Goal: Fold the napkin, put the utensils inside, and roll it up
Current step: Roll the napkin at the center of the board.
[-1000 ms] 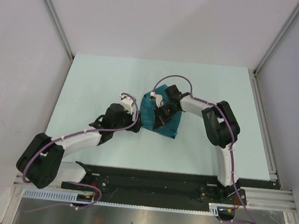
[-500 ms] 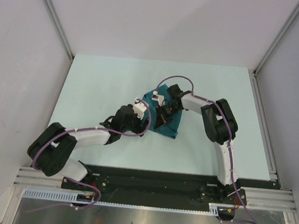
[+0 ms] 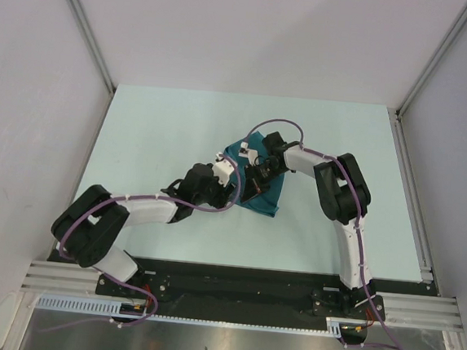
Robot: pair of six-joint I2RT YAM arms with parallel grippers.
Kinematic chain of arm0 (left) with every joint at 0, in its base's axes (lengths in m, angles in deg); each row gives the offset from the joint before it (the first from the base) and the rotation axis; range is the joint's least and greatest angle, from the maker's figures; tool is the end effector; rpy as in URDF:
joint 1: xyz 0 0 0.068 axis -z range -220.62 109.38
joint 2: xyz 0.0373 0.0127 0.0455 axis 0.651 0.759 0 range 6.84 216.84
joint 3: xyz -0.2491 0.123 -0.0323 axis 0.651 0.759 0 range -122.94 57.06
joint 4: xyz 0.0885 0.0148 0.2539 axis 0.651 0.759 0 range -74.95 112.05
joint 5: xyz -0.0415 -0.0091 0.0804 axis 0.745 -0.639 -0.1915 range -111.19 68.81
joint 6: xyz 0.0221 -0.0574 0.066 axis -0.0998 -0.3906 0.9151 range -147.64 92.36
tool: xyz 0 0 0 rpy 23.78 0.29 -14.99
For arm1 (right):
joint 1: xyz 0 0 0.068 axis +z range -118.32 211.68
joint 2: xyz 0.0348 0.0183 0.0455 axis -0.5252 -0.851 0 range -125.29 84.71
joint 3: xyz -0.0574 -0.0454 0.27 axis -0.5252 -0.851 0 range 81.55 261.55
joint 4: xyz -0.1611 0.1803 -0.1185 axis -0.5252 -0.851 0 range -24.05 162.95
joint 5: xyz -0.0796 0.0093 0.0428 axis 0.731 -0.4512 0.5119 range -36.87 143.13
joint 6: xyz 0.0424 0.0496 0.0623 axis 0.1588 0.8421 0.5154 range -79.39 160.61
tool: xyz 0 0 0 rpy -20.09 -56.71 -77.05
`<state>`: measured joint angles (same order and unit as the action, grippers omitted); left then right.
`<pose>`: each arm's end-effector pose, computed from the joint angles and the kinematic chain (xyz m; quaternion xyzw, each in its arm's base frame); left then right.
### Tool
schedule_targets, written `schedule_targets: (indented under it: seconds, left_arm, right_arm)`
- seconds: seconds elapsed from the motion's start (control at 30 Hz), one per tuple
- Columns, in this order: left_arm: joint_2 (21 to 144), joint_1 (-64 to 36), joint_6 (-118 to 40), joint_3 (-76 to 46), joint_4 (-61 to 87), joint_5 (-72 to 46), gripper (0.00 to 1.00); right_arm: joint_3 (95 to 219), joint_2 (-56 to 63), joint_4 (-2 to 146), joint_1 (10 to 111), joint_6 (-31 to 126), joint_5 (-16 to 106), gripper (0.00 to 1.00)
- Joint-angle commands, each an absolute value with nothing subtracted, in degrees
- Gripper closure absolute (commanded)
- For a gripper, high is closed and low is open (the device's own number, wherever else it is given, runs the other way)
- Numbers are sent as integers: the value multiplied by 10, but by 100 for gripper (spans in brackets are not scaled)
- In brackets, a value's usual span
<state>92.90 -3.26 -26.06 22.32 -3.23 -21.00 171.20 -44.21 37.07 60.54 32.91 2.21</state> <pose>0.2671 -0.2042 0.1394 0.2937 0.8284 -0.1479 0.4534 0.3695 0.2751 0.0900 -0.3336 0.8327 0.4405 0.0364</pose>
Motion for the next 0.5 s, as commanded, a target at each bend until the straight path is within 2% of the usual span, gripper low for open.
schedule_targets:
  seconds: [0.0, 0.2, 0.3, 0.33, 0.4, 0.43, 0.47]
  left_arm:
    - [935, -28, -254, 205, -55, -182, 36]
    - [953, -28, -259, 197, -52, -183, 50]
    - [963, -28, -261, 191, -48, -195, 69]
    - [964, -28, -263, 188, -43, -198, 81]
    - [969, -30, -267, 184, -40, -210, 92]
    - [971, -32, -273, 183, -39, -210, 100]
    - [971, -37, -273, 182, -38, -210, 100]
  right_arm:
    - [1714, -467, 340, 600, 319, 65, 100]
    - [1715, -466, 339, 596, 320, 62, 100]
    - [1715, -465, 339, 595, 321, 55, 100]
    - [1715, -462, 339, 595, 321, 52, 100]
    - [1714, -458, 343, 591, 323, 35, 100]
    - [1712, -455, 347, 589, 323, 29, 95]
    - [1708, -445, 348, 586, 325, 16, 91]
